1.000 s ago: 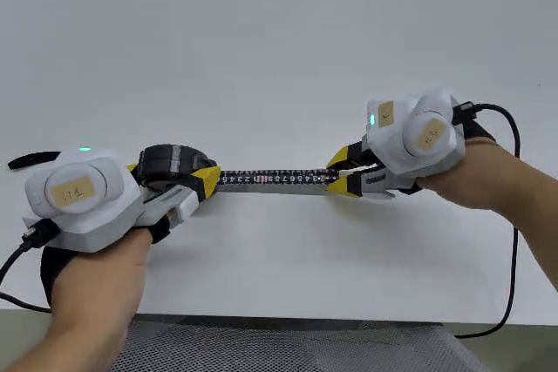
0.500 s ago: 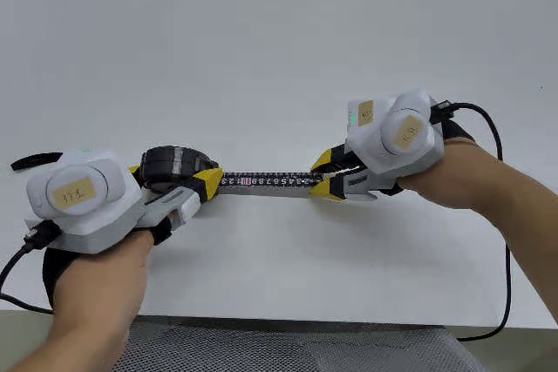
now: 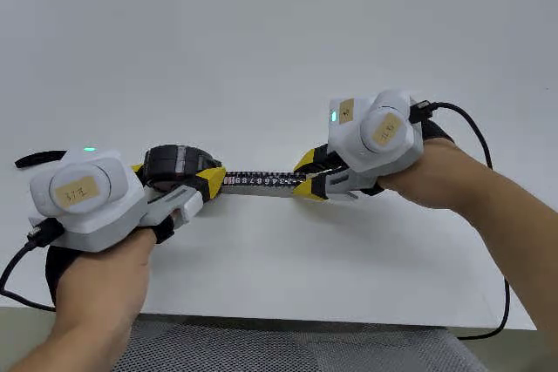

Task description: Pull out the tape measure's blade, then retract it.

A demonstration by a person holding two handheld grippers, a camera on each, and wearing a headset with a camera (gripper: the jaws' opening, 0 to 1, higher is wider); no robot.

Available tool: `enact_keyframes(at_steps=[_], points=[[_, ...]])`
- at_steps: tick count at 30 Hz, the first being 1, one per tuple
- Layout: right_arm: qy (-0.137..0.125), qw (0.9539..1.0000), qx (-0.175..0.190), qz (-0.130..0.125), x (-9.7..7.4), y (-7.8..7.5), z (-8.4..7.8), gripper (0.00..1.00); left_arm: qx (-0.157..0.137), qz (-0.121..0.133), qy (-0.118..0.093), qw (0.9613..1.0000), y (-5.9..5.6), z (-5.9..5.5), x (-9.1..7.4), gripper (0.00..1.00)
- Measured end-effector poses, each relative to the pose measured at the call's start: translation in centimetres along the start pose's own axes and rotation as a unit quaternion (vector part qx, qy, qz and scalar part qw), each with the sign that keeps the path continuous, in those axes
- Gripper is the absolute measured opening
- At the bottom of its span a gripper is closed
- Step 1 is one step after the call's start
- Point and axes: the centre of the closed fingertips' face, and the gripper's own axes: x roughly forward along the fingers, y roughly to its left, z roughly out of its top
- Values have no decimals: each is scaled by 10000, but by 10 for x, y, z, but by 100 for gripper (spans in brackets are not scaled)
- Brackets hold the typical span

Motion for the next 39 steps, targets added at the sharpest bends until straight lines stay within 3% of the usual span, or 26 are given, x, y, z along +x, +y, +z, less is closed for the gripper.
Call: enact_keyframes(at_steps=[39], points=[[-313, 9993, -100, 174, 39, 2, 43, 10, -160, -71, -17, 9998, 2, 0, -1, 57]])
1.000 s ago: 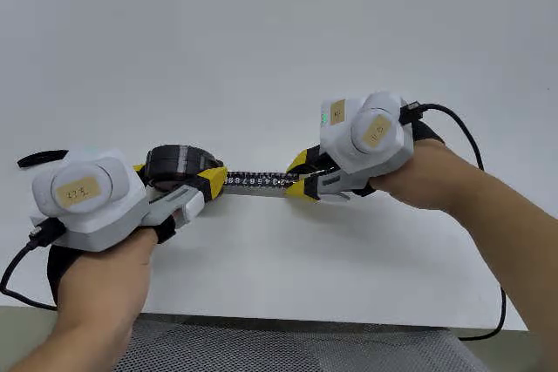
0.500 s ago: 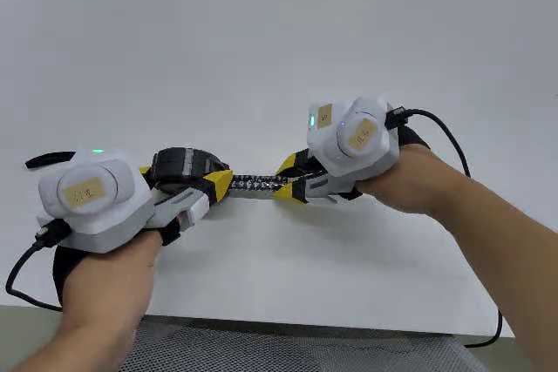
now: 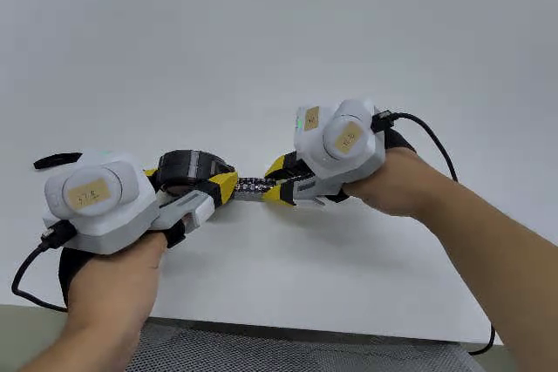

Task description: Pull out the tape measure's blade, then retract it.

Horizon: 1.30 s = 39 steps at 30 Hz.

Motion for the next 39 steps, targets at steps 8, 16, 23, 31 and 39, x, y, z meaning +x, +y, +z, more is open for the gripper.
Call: enact_keyframes(at_steps=[8, 16, 23, 31, 39], points=[[-10, 10000, 50, 4, 3, -1, 1, 10, -5, -18, -3, 10000, 0, 0, 0, 58], [-62, 9999, 81, 5, 11, 4, 8, 10, 125, 34, 48, 9999, -1, -1, 1, 57], [-92, 9999, 69, -34, 16, 3, 14, 10, 115, 23, 50, 9999, -1, 0, 1, 57], [-132, 9999, 27, -66, 26, 3, 24, 10, 68, 0, 38, 10000, 0, 0, 1, 57], [-172, 9997, -111, -115, 25, 4, 22, 11, 78, -19, 20, 10000, -1, 0, 1, 58]])
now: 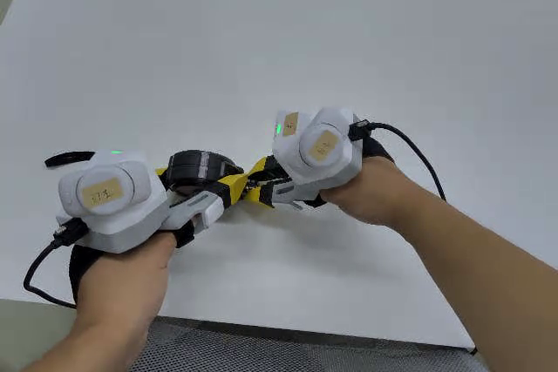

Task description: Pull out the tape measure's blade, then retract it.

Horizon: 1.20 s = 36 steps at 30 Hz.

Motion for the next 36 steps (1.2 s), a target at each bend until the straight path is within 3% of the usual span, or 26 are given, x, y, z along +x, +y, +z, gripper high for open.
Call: enact_keyframes(at_steps=[11, 24, 36], points=[[49, 9999, -92, -88, -1, 1, -1, 13, 76, -52, 3, 10000, -1, 0, 0, 60], [-21, 9997, 135, -220, -10, 0, 0, 21, 234, -114, 23, 9997, -1, 3, -1, 60], [-65, 9995, 178, -264, -15, 0, -1, 22, 408, -154, -69, 9990, -2, 7, -3, 59]])
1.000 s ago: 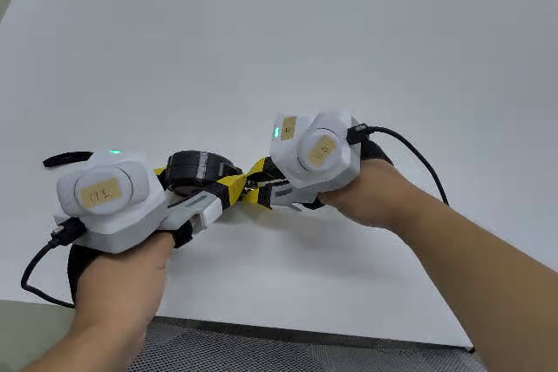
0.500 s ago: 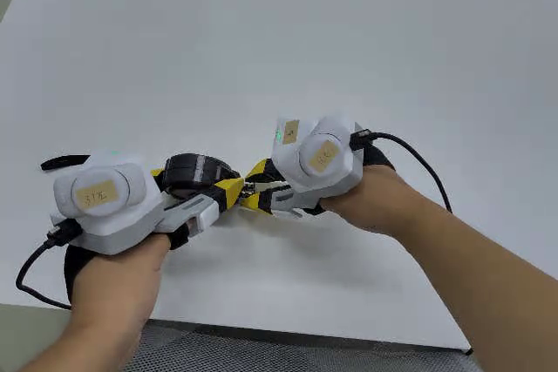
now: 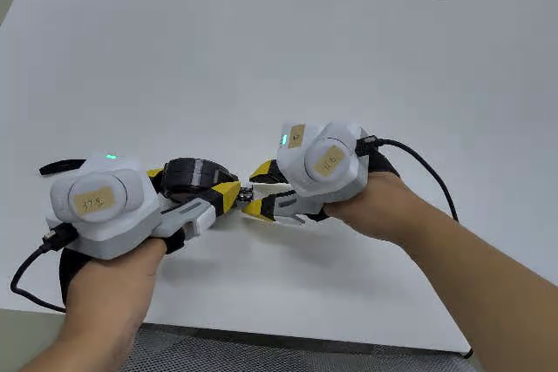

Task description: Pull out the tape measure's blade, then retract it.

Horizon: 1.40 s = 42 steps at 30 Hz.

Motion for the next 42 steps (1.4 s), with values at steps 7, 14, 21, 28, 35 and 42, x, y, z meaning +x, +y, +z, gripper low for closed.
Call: enact_keyframes(at_steps=[7, 14, 21, 28, 35, 42], points=[[-107, 9998, 117, -95, -11, 3, -1, 33, 141, -19, 13, 9999, 0, 0, -2, 63], [-84, 9996, 198, -156, -16, 5, -7, 40, 297, -33, 35, 9995, -1, -1, -4, 67], [-107, 9994, 228, -253, -24, 7, -8, 46, 437, -31, 49, 9990, 0, 1, -7, 69], [-89, 9986, 293, -427, -35, 7, -17, 54, 707, -73, 106, 9974, 0, 2, -12, 74], [-52, 9977, 372, -571, -47, 10, -24, 58, 979, -237, 228, 9947, -2, -1, -17, 74], [-57, 9967, 452, -673, -59, 13, -29, 64, 1178, -404, 225, 9920, -3, 1, -23, 77]])
